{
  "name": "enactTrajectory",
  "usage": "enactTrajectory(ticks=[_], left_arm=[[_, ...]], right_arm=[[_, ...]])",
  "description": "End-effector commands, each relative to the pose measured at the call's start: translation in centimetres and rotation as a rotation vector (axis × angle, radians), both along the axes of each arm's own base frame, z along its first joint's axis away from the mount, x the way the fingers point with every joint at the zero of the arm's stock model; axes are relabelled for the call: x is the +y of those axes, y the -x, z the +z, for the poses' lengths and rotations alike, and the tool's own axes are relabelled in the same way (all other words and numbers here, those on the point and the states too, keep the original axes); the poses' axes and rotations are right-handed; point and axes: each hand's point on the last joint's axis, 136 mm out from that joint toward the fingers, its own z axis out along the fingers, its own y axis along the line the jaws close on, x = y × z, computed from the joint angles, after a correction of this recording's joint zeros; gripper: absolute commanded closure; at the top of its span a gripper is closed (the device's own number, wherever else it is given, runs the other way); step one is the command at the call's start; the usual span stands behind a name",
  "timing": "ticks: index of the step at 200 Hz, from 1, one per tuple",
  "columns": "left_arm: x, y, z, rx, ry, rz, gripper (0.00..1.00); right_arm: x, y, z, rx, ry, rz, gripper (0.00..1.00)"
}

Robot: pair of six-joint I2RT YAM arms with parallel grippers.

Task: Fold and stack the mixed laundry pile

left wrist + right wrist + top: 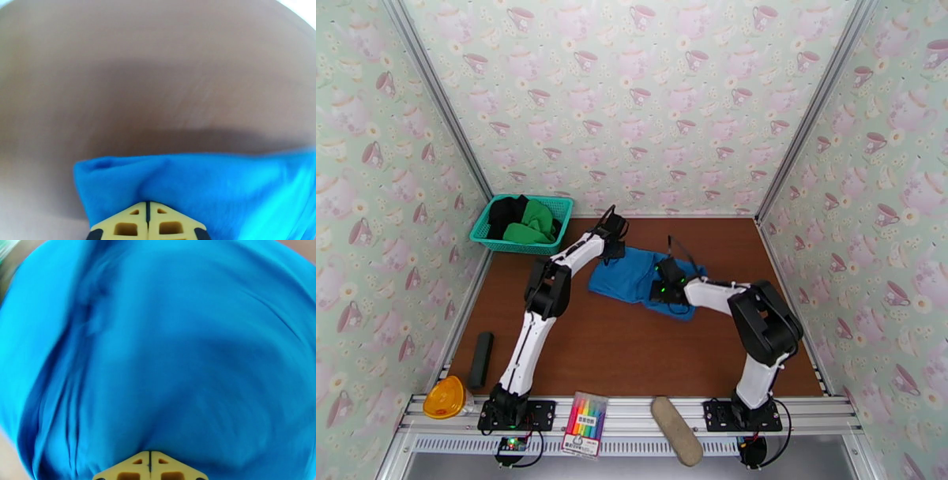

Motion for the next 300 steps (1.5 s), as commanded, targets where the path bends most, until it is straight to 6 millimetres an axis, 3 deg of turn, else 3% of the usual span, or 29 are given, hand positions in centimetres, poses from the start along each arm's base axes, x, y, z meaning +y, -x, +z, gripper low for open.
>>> enactTrajectory(ticks=[1, 21, 46, 71, 87, 106, 131, 152, 176, 212, 238, 273, 300], left_arm=[[-1.8, 1.1, -2.3, 0.08, -0.006, -0.13, 1.0], [-3.0, 0.6, -0.1, 0.035, 0.024, -0.168, 1.0], [-3.6, 1.1, 6.9, -0.1, 0.044, -0.188, 1.0], [-2.2, 3.7, 15.6, -0.263, 0.057, -0.159, 0.73], [0.2, 6.1, 18.1, -0.288, 0.031, -0.09, 0.68], [3.6, 8.7, 16.5, -0.211, -0.04, 0.012, 0.77], [6.6, 10.8, 10.4, -0.082, -0.082, 0.116, 0.93], [8.1, 11.5, 5.5, 0.001, -0.068, 0.191, 1.0], [8.8, 11.2, 1.9, 0.049, -0.072, 0.221, 1.0], [8.5, 9.6, -2.1, 0.104, -0.08, 0.201, 1.0], [7.2, 7.2, -3.9, 0.115, -0.075, 0.139, 1.0], [4.4, 3.5, -4.6, 0.11, -0.069, 0.043, 1.0], [2.0, 2.0, -4.1, 0.111, -0.04, -0.04, 1.0]], right_arm=[[1.4, 6.3, -3.2, 0.173, -0.013, -0.039, 1.0], [1.5, 4.6, 0.0, 0.09, -0.011, -0.037, 1.0], [0.5, 0.7, 6.0, -0.036, 0.062, 0.023, 0.97], [-0.1, -3.2, 10.8, -0.12, 0.075, 0.111, 0.94], [0.5, -5.5, 12.1, -0.132, 0.049, 0.185, 0.96], [1.6, -8.4, 11.9, -0.107, 0.034, 0.266, 1.0], [2.9, -11.9, 9.2, -0.042, 0.03, 0.319, 1.0], [3.1, -14.1, 6.3, 0.004, 0.034, 0.311, 1.0], [2.4, -15.1, 3.1, 0.058, 0.037, 0.269, 1.0], [-0.6, -12.8, -1.4, 0.131, 0.064, 0.139, 1.0], [-2.5, -9.6, -2.5, 0.142, 0.026, 0.005, 1.0], [-3.4, -5.2, -3.3, 0.121, -0.126, -0.195, 1.0], [-2.4, -3.7, -3.0, 0.088, -0.207, -0.263, 1.0]])
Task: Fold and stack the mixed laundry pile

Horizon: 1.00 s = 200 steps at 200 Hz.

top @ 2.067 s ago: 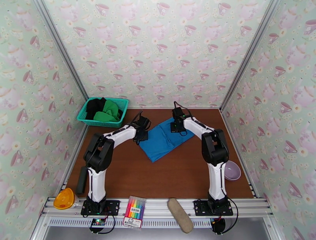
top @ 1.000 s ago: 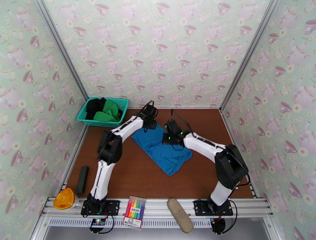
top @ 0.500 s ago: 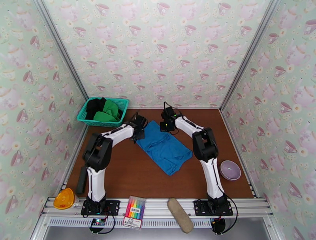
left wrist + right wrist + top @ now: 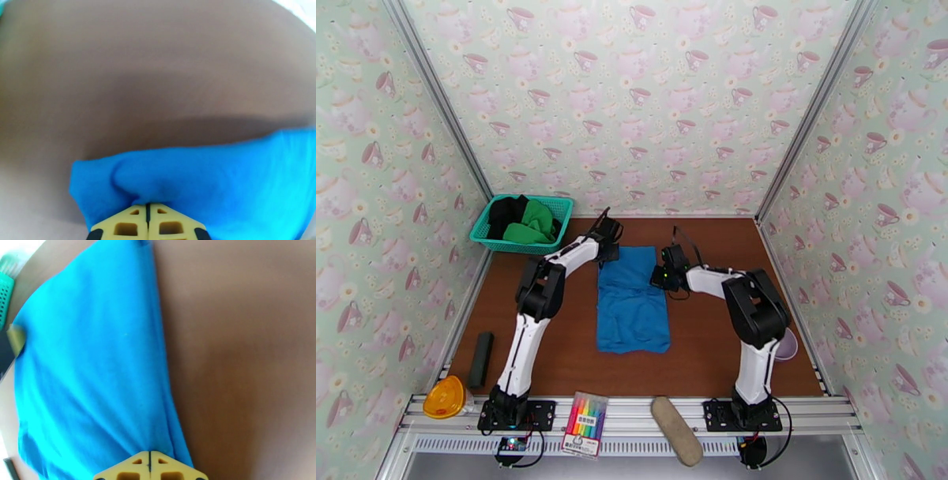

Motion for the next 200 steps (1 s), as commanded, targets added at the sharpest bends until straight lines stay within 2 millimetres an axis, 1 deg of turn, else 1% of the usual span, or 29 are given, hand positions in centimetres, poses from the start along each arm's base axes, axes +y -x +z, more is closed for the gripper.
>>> enactTrajectory(ticks=[1, 19, 31, 42, 55, 71, 87, 90, 99, 108, 118, 123, 128, 138, 149, 150, 151, 155, 160, 162, 165, 171, 177, 179, 181, 185, 189, 193, 200], left_arm=[[-0.6, 1.3, -3.7, 0.128, -0.034, -0.099, 1.0], [-1.7, 1.0, -3.1, 0.108, -0.053, -0.137, 1.0], [-1.8, 1.1, -2.7, 0.111, -0.056, -0.138, 1.0], [-1.8, 1.2, -2.0, 0.107, -0.051, -0.133, 1.0], [-1.5, 1.4, -0.6, 0.08, -0.042, -0.124, 1.0], [-0.8, 1.5, 2.1, 0.025, -0.042, -0.11, 1.0], [0.3, 1.4, 5.0, -0.016, -0.051, -0.096, 1.0], [0.5, 1.5, 5.5, -0.022, -0.055, -0.094, 1.0], [1.2, 1.5, 7.5, -0.048, -0.063, -0.085, 1.0], [1.8, 1.7, 9.9, -0.086, -0.069, -0.08, 0.93], [2.5, 2.0, 12.8, -0.144, -0.082, -0.079, 0.86], [2.8, 2.3, 14.6, -0.181, -0.086, -0.083, 0.81], [3.1, 2.6, 16.3, -0.222, -0.092, -0.093, 0.76], [3.3, 3.4, 19.8, -0.322, -0.092, -0.136, 0.68], [3.1, 4.9, 23.4, -0.452, -0.103, -0.224, 0.57], [3.0, 5.0, 23.7, -0.464, -0.103, -0.233, 0.56], [3.2, 5.4, 23.3, -0.46, -0.115, -0.246, 0.54], [2.9, 6.2, 24.3, -0.51, -0.123, -0.292, 0.48], [2.6, 7.3, 25.6, -0.574, -0.132, -0.353, 0.39], [2.4, 7.7, 25.8, -0.591, -0.135, -0.381, 0.34], [2.3, 8.4, 26.7, -0.636, -0.146, -0.419, 0.27], [2.0, 9.8, 27.3, -0.696, -0.16, -0.494, 0.14], [1.9, 11.0, 27.9, -0.76, -0.183, -0.569, 0.04], [1.9, 11.4, 27.8, -0.773, -0.197, -0.591, 0.02], [1.9, 11.8, 28.0, -0.794, -0.204, -0.616, 0.01], [2.0, 12.4, 27.9, -0.822, -0.232, -0.657, 0.0], [2.1, 13.0, 27.6, -0.839, -0.261, -0.706, 0.0], [2.1, 13.7, 27.1, -0.852, -0.299, -0.754, 0.0], [2.2, 14.8, 25.6, -0.846, -0.372, -0.848, 0.0]], right_arm=[[-0.4, 3.0, -3.3, 0.099, -0.03, -0.144, 1.0], [0.0, 2.6, -3.1, 0.094, -0.024, -0.149, 1.0], [-0.1, 2.0, -2.8, 0.087, -0.005, -0.148, 1.0], [-0.3, 1.2, -2.0, 0.065, 0.028, -0.137, 1.0], [-1.0, 0.2, -0.7, 0.029, 0.08, -0.118, 1.0], [-2.1, -1.4, 1.9, -0.025, 0.143, -0.092, 1.0], [-2.7, -3.1, 5.3, -0.091, 0.163, -0.031, 1.0], [-2.7, -3.2, 5.7, -0.098, 0.164, -0.025, 1.0], [-2.5, -3.5, 8.1, -0.151, 0.187, 0.047, 1.0], [-2.4, -3.3, 10.3, -0.199, 0.214, 0.107, 0.97], [-2.1, -2.6, 12.7, -0.26, 0.219, 0.185, 0.92], [-2.0, -2.0, 13.4, -0.283, 0.229, 0.229, 0.89], [-1.9, -1.2, 14.6, -0.317, 0.239, 0.267, 0.86], [-1.6, 0.7, 15.8, -0.37, 0.279, 0.363, 0.78], [-1.0, 3.1, 16.6, -0.428, 0.351, 0.476, 0.7], [-1.0, 3.3, 16.6, -0.431, 0.358, 0.485, 0.69], [-1.0, 3.5, 16.6, -0.433, 0.363, 0.492, 0.68], [-0.7, 4.5, 16.7, -0.45, 0.393, 0.54, 0.66], [-0.5, 5.5, 16.9, -0.465, 0.419, 0.589, 0.63], [-0.3, 6.0, 16.9, -0.471, 0.428, 0.615, 0.62], [-0.1, 6.6, 16.9, -0.475, 0.443, 0.643, 0.62], [0.0, 7.5, 16.9, -0.479, 0.474, 0.686, 0.6], [0.0, 8.3, 16.9, -0.479, 0.506, 0.719, 0.59], [0.0, 8.5, 16.9, -0.479, 0.516, 0.728, 0.59], [-0.1, 8.7, 16.9, -0.478, 0.528, 0.735, 0.58], [-0.2, 9.0, 17.0, -0.481, 0.553, 0.747, 0.54], [-0.3, 9.2, 17.1, -0.483, 0.572, 0.756, 0.54], [-0.4, 9.5, 17.2, -0.491, 0.59, 0.771, 0.53], [-0.3, 10.2, 17.6, -0.511, 0.6, 0.806, 0.52]])
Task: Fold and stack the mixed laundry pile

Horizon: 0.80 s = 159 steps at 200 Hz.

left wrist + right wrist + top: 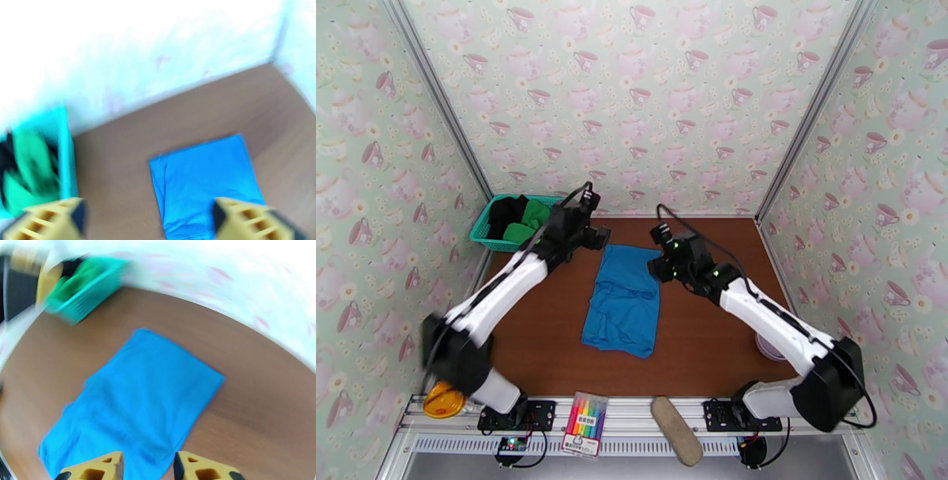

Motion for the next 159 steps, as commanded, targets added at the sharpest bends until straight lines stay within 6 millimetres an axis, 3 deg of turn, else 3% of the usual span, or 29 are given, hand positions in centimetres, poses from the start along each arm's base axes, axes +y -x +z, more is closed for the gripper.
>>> enactTrajectory(ticks=[1, 22, 38, 51, 63, 87, 117, 136, 159], left_arm=[[-1.8, 2.2, -3.6, -0.188, -0.334, -0.306, 0.0], [0.3, 5.0, -9.8, -0.076, -0.647, -0.424, 0.01], [2.5, 8.0, -14.0, 0.039, -0.786, -0.482, 0.04], [3.6, 11.1, -16.7, 0.075, -0.882, -0.546, 0.05], [4.2, 14.2, -18.8, 0.08, -0.954, -0.621, 0.09], [4.9, 19.3, -21.4, 0.103, -0.994, -0.73, 0.17], [5.2, 24.3, -23.8, 0.123, -1.014, -0.867, 0.23], [4.8, 25.2, -25.0, 0.115, -1.014, -0.902, 0.23], [3.5, 24.3, -25.7, 0.072, -0.983, -0.894, 0.26]], right_arm=[[-2.2, 2.6, -3.4, 0.011, 0.268, 0.113, 0.52], [-1.6, 4.9, -2.2, -0.052, 0.249, 0.254, 0.49], [-2.1, 6.4, -1.9, -0.107, 0.274, 0.325, 0.32], [-2.6, 7.9, -2.6, -0.103, 0.332, 0.405, 0.25], [-3.0, 9.7, -4.2, -0.077, 0.431, 0.502, 0.25], [-3.3, 12.5, -7.6, -0.038, 0.646, 0.682, 0.23], [-2.3, 14.5, -10.9, -0.034, 0.718, 0.811, 0.22], [-1.5, 14.8, -12.5, -0.035, 0.712, 0.834, 0.22], [-1.2, 14.8, -14.4, 0.006, 0.736, 0.843, 0.24]])
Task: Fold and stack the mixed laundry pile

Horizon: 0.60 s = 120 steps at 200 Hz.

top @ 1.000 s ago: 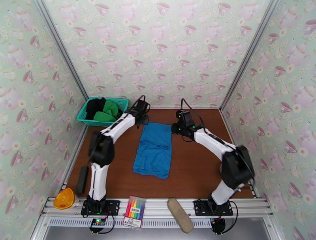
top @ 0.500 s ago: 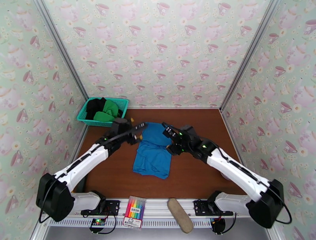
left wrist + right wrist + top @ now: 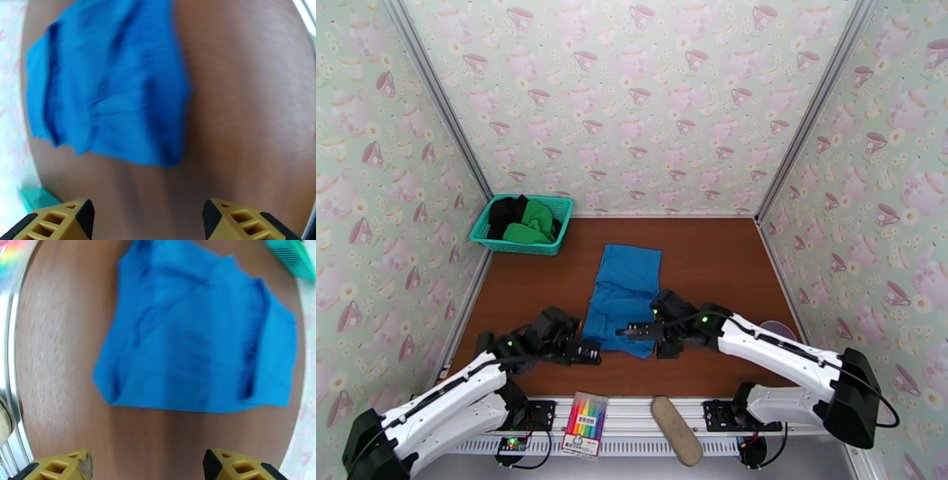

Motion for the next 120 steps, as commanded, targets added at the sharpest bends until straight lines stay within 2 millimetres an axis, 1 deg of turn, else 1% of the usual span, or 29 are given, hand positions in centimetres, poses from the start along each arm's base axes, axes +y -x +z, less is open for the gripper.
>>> enactTrajectory(ticks=[1, 24, 38, 51, 74, 90, 120], left_arm=[[-0.8, -0.5, -1.0, -0.01, 0.014, -0.023, 0.26], [-2.3, -2.5, -0.6, -0.042, 0.062, -0.002, 0.3], [-3.0, -3.8, -0.1, -0.056, 0.093, 0.019, 0.32], [-3.3, -4.5, -0.3, -0.051, 0.098, 0.029, 0.33], [-3.6, -4.5, -1.6, -0.012, 0.074, 0.022, 0.34], [-3.5, -4.2, -2.4, 0.01, 0.059, 0.02, 0.36], [-3.3, -3.7, -3.4, 0.05, 0.028, 0.016, 0.43]], right_arm=[[0.5, -0.5, -1.3, -0.018, 0.031, 0.023, 0.24], [0.5, -0.6, -2.7, -0.001, 0.06, 0.025, 0.25], [0.8, -0.6, -3.1, 0.006, 0.059, 0.029, 0.25], [1.0, -0.6, -3.3, 0.013, 0.054, 0.032, 0.25], [1.2, -0.7, -3.5, 0.012, 0.052, 0.035, 0.25], [1.4, -0.7, -3.6, 0.015, 0.045, 0.04, 0.24], [2.2, -0.3, -4.3, 0.052, 0.026, 0.058, 0.24]])
